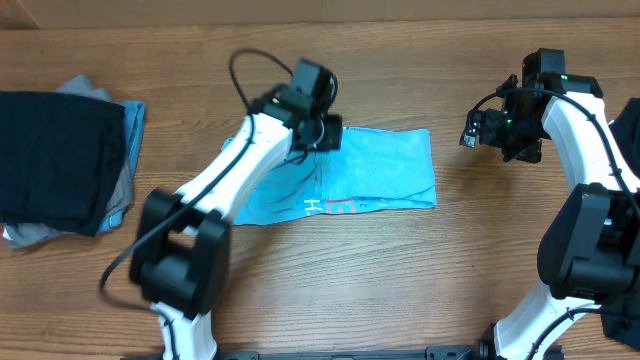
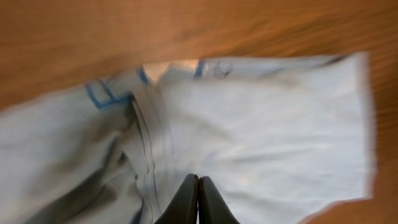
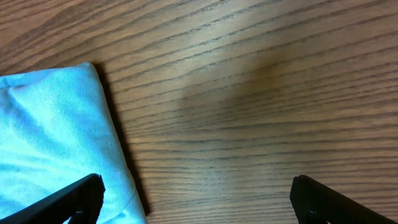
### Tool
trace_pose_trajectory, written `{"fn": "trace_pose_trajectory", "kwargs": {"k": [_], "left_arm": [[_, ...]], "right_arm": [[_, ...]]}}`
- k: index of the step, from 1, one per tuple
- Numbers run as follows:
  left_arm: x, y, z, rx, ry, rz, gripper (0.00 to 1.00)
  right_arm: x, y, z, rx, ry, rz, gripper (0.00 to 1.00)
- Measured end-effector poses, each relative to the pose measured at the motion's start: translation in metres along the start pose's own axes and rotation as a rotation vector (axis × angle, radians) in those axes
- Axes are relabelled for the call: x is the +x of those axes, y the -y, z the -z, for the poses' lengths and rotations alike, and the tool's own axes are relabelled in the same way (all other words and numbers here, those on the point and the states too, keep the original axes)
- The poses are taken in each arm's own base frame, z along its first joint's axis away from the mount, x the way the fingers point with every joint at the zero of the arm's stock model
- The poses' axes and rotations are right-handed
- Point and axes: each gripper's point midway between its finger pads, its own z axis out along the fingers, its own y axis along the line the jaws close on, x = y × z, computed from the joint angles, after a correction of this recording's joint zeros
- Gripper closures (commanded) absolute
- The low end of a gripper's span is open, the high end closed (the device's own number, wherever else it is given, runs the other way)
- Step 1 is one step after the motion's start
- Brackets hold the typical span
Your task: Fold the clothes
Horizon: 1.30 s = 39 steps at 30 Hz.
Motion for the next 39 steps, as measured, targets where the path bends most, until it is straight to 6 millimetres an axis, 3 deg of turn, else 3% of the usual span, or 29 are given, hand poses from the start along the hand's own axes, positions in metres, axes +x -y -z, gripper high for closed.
{"fn": "trace_pose_trajectory", "kwargs": {"k": [3,5,7,8,9,11,15,18,22,25,29,30,34,39], "left_arm": [[-0.025,0.005,0.056,-0.011,0.099,0.0,0.92],[-0.024,-0.007,0.081,-0.042,0.097,0.025,0.94],[-0.015,-0.023,0.086,-0.08,0.054,0.056,0.96],[0.0,-0.046,0.086,-0.131,-0.016,0.103,0.96],[0.005,-0.057,0.085,-0.149,-0.043,0.124,0.95],[0.019,-0.079,0.086,-0.182,-0.114,0.176,0.87],[0.031,-0.111,0.097,-0.207,-0.175,0.237,0.79],[0.032,-0.128,0.102,-0.218,-0.181,0.258,0.8],[0.037,-0.148,0.103,-0.233,-0.189,0.293,0.78],[0.053,-0.159,0.098,-0.241,-0.235,0.317,0.62],[0.073,-0.162,0.082,-0.218,-0.282,0.33,0.55],[0.076,-0.162,0.079,-0.208,-0.289,0.325,0.49],[0.087,-0.157,0.062,-0.143,-0.304,0.29,0.02],[0.089,-0.157,0.047,-0.107,-0.28,0.255,0.0]], "right_arm": [[0.0,0.0,0.0,0.0,0.0,0.0,0.0],[0.0,0.0,0.0,0.0,0.001,0.0,0.0],[-0.007,-0.001,0.0,-0.002,0.027,0.005,0.0],[-0.009,-0.001,0.0,-0.003,0.038,0.007,0.0],[-0.013,-0.001,0.0,-0.004,0.051,0.008,0.0],[-0.014,-0.003,0.0,-0.013,0.057,0.007,0.0],[-0.002,-0.016,0.001,-0.094,0.006,-0.003,0.0],[0.001,-0.03,0.003,-0.173,-0.005,0.003,0.0],[0.002,-0.041,0.004,-0.223,-0.009,0.031,0.0],[0.003,-0.044,0.004,-0.242,-0.012,0.043,0.0],[0.003,-0.046,0.005,-0.249,-0.012,0.048,0.0],[0.003,-0.045,0.005,-0.248,-0.012,0.049,0.0],[0.003,-0.045,0.005,-0.249,-0.01,0.052,0.0],[0.002,-0.046,0.005,-0.249,-0.007,0.055,0.0]]}}
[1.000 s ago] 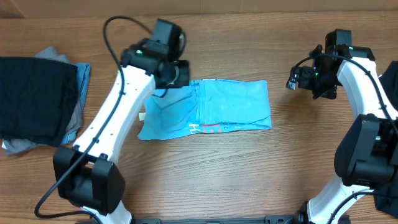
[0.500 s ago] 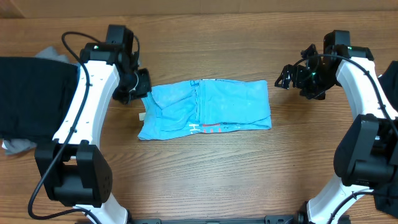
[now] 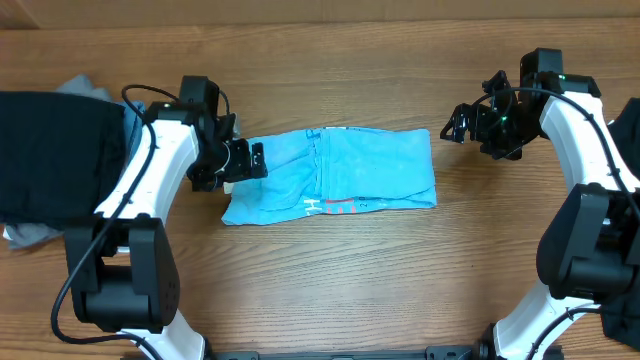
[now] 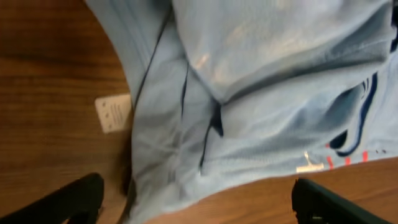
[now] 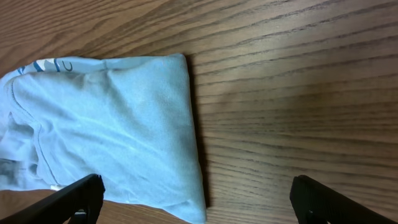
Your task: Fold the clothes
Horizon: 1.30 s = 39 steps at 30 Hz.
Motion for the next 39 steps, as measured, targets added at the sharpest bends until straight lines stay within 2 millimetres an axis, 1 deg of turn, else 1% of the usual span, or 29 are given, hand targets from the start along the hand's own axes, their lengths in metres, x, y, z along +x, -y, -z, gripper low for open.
{"fn": "trace_pose_trajectory", "kwargs": {"k": [6,13,17,21,24,29,33,39], "left_arm": [[-0.004,-0.007,-0.023,0.017,0.053,-0.015,0.0],[-0.003,-0.013,-0.037,0.015,0.079,-0.048,0.02],[-0.003,-0.016,-0.044,0.013,0.092,-0.065,0.02],[-0.001,-0.018,-0.05,0.015,0.101,-0.074,0.02],[-0.005,-0.017,-0.052,0.022,0.123,-0.083,0.04],[-0.01,-0.015,-0.052,0.034,0.151,-0.091,0.12],[-0.015,-0.008,-0.053,0.077,0.173,-0.102,0.14],[-0.013,-0.004,-0.053,0.102,0.17,-0.104,0.18]], "right_arm": [[0.0,0.0,0.0,0.0,0.001,0.0,0.0],[-0.001,0.0,0.0,0.0,0.003,0.001,0.0],[-0.008,0.0,0.0,-0.001,0.031,0.013,0.0],[-0.009,-0.001,0.0,-0.007,0.035,0.015,0.0],[-0.008,-0.002,0.0,-0.013,0.033,0.014,0.0],[-0.006,-0.003,0.0,-0.017,0.024,0.011,0.0],[-0.006,-0.003,0.0,-0.02,0.024,0.01,0.0],[-0.006,-0.003,0.0,-0.019,0.024,0.01,0.0]]}}
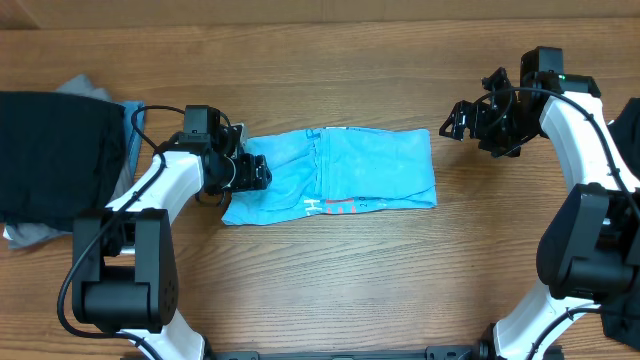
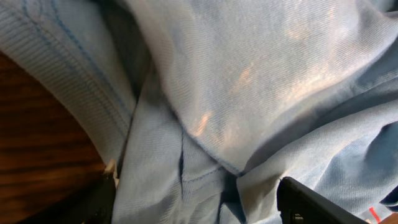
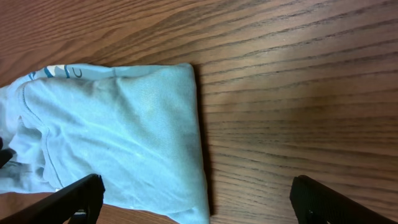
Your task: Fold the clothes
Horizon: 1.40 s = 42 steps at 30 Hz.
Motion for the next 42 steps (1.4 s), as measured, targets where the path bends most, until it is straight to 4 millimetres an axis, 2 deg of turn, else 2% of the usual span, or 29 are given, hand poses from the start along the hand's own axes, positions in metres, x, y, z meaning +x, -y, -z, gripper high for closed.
{"fn": "trace_pose_trajectory", "kwargs": {"k": [3,9,14,18,25,27,29,31,35,37,39,42], "left_arm": [[-0.002,0.001,0.0,0.004,0.007,-0.002,0.21],[-0.009,0.004,0.0,0.016,0.036,0.009,0.42],[-0.011,0.011,-0.002,0.03,0.044,-0.003,0.41],[-0.01,0.019,-0.004,0.04,0.041,-0.023,0.36],[-0.008,0.028,-0.006,0.05,0.037,-0.04,0.37],[-0.008,0.028,-0.006,0.049,0.036,-0.04,0.43],[-0.007,0.027,-0.006,0.045,0.035,-0.04,0.55],[-0.007,0.027,-0.006,0.042,0.035,-0.036,0.64],[-0.006,0.026,-0.006,0.037,0.03,-0.037,0.68],[-0.006,0.025,-0.006,0.036,0.029,-0.036,0.78],[-0.006,0.025,-0.006,0.036,0.028,-0.032,0.93],[-0.006,0.025,-0.006,0.033,0.029,-0.035,0.96]], "right_arm": [[0.0,0.001,0.0,0.004,0.0,0.0,0.0],[0.0,0.001,0.0,0.007,0.001,0.001,0.0],[0.0,0.001,0.0,0.007,0.0,0.0,0.0],[0.0,0.001,0.0,0.008,0.0,0.0,0.0],[0.0,0.001,0.0,0.008,0.0,0.001,0.0],[0.0,0.001,0.0,0.008,0.001,0.0,0.0],[0.0,0.001,0.0,0.008,0.0,0.0,0.0],[0.0,0.002,0.0,0.008,0.0,0.0,0.0],[0.0,0.001,0.0,0.008,-0.001,0.0,0.0],[0.0,0.001,0.0,0.008,0.0,0.0,0.0],[0.0,0.002,0.0,0.008,0.0,0.0,0.0],[0.0,0.002,0.0,0.008,-0.001,0.0,0.0]]}}
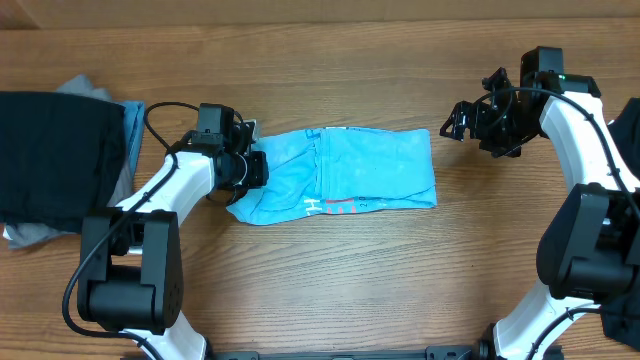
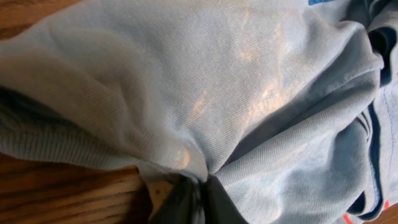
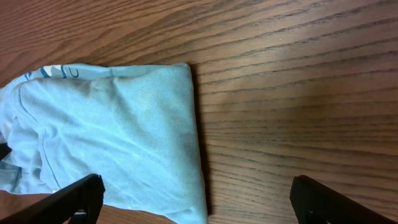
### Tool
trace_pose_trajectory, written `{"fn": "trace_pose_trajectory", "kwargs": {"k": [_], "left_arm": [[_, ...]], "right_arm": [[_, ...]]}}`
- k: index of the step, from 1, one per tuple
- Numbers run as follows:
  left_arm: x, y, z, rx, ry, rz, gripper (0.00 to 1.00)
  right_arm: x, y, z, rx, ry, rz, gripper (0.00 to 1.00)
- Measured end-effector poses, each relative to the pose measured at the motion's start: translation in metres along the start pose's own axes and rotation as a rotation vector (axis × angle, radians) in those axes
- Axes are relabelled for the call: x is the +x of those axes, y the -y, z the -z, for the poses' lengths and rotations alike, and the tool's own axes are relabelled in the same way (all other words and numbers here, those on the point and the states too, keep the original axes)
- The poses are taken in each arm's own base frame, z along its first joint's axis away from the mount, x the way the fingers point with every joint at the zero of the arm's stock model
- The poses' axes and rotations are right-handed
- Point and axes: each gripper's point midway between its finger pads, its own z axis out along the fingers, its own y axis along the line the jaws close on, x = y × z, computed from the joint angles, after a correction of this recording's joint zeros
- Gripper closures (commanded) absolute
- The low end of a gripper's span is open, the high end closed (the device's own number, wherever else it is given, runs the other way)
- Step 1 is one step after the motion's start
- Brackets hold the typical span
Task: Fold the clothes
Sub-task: 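Move the right gripper to the bundle's right end and grasp it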
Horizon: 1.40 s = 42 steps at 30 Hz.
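A light blue shirt [image 1: 345, 172] lies folded into a long band across the middle of the table, with red and white print along its front edge. My left gripper [image 1: 250, 166] is at the shirt's left end, shut on a bunch of the blue cloth [image 2: 186, 124]; its dark fingertips [image 2: 214, 202] pinch the fabric low in the left wrist view. My right gripper [image 1: 462, 120] hovers open past the shirt's right end, nothing between its fingers. That right edge of the shirt [image 3: 124, 130] shows in the right wrist view.
A stack of folded dark clothes [image 1: 55, 160] with grey and blue pieces under it sits at the table's far left. Bare wood [image 1: 330, 280] lies in front of the shirt. A white object [image 1: 630, 125] shows at the right edge.
My left gripper was open at the shirt's left end; now it is shut on the cloth there, and the left edge has shifted slightly right. The right gripper has not moved.
My left gripper was shut over the shirt's upper middle, the right open beyond the right end. Then the left stood open at the shirt's left end, then lower against the cloth. Now it grips the left end, which has shifted inward.
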Motion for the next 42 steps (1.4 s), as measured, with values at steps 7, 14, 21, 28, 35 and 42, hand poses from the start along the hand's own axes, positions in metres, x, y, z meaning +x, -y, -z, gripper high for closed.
{"fn": "trace_pose_trajectory", "kwargs": {"k": [7,14,21,28,35,42], "left_arm": [[0.0,0.0,0.0,-0.001,-0.001,-0.001,0.82],[0.006,-0.009,0.0,-0.053,-0.023,0.01,0.39],[0.006,-0.017,0.001,-0.096,-0.02,0.009,0.34],[0.006,-0.018,0.001,-0.1,-0.02,0.009,0.31],[0.006,-0.018,0.001,-0.1,-0.021,0.009,0.3],[0.009,-0.022,0.001,-0.122,-0.032,0.013,0.31]], "right_arm": [[0.001,0.001,0.0,0.004,-0.004,-0.002,0.0],[0.01,0.007,0.0,0.042,-0.039,-0.017,0.06],[0.028,0.019,-0.027,0.038,-0.067,-0.025,0.58],[0.065,0.017,-0.067,-0.086,-0.108,0.009,0.5],[0.06,-0.002,-0.073,-0.227,-0.043,0.127,0.14],[0.044,-0.007,-0.073,-0.251,0.026,0.184,0.13]]}}
